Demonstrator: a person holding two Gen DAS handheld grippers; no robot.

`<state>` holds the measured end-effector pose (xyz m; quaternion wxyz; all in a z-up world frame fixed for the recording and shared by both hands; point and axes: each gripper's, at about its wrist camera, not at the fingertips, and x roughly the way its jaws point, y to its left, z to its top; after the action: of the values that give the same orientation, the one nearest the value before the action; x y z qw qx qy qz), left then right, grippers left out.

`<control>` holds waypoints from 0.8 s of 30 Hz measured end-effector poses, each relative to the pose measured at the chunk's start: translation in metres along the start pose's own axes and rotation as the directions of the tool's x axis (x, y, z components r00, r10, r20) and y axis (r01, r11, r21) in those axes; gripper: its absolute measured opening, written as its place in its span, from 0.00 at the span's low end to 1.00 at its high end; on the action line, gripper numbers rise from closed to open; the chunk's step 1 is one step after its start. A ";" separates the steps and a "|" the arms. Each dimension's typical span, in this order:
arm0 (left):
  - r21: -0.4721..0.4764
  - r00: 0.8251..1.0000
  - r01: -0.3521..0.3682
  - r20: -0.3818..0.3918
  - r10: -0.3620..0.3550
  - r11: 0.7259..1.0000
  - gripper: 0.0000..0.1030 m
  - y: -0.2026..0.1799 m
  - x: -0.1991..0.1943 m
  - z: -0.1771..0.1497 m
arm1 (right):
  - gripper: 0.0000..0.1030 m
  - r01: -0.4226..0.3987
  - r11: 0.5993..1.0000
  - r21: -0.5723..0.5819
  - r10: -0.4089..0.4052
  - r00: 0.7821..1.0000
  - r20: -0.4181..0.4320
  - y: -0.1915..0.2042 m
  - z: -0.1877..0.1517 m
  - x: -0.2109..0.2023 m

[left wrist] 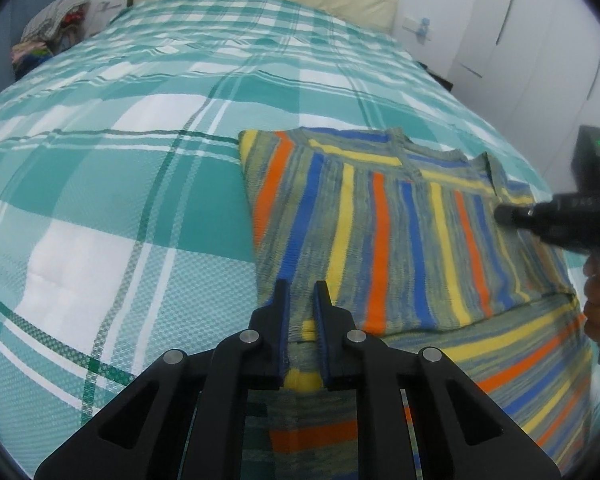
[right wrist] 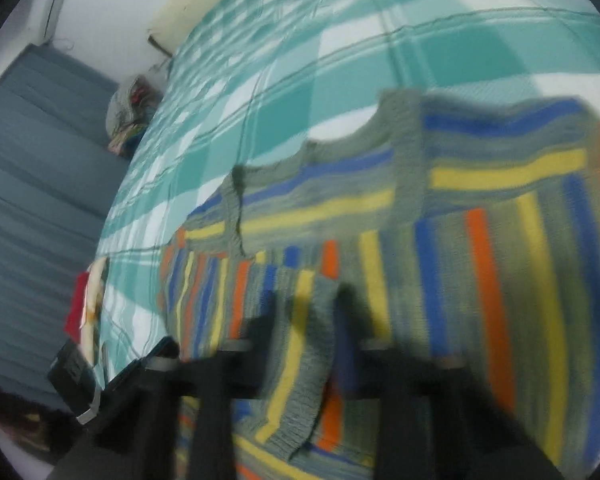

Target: Fold small clothes

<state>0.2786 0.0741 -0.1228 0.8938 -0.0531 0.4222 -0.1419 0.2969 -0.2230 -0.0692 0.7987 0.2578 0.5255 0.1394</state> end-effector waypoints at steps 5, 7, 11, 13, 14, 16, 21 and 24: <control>-0.005 1.000 -0.015 -0.001 0.015 1.000 0.15 0.001 0.002 -0.001 | 0.04 0.096 0.988 -0.118 -0.088 0.994 0.072 0.010 0.002 -0.005; 0.009 1.000 -0.031 -0.004 0.031 0.999 0.20 -0.001 0.000 -0.001 | 0.05 0.146 0.979 -0.139 -0.142 0.989 0.039 0.006 -0.003 0.004; 0.026 0.993 -0.115 0.002 0.115 0.993 0.75 -0.005 -0.013 -0.004 | 0.48 0.189 0.969 -0.162 -0.175 0.980 0.099 0.012 -0.014 -0.021; 0.016 0.994 -0.104 0.014 0.104 0.994 0.77 -0.004 -0.025 -0.005 | 0.64 0.230 0.949 -0.217 -0.198 0.967 0.161 0.020 -0.029 -0.047; 0.011 0.995 -0.101 0.007 0.101 0.995 0.77 -0.003 -0.028 -0.005 | 0.65 0.254 0.936 -0.243 -0.213 0.960 0.182 0.023 -0.036 -0.057; -0.018 0.993 -0.113 -0.017 0.113 0.993 0.77 0.001 -0.039 -0.001 | 0.66 0.301 0.906 -0.297 -0.244 0.946 0.213 0.023 -0.057 -0.081; -0.078 0.986 -0.162 -0.047 0.158 0.984 0.84 0.019 -0.065 0.005 | 0.80 0.424 0.863 -0.275 -0.360 0.897 0.255 -0.015 -0.107 -0.139; -0.068 0.974 -0.225 -0.036 0.223 0.972 0.86 0.037 -0.073 -0.001 | 0.86 0.527 0.825 -0.206 -0.465 0.839 0.281 -0.052 -0.133 -0.165</control>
<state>0.2410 0.1315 -0.0775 0.8956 -0.0353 0.4428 -0.0257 0.1054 -0.3127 -0.0134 0.8879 0.0117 0.4587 -0.0318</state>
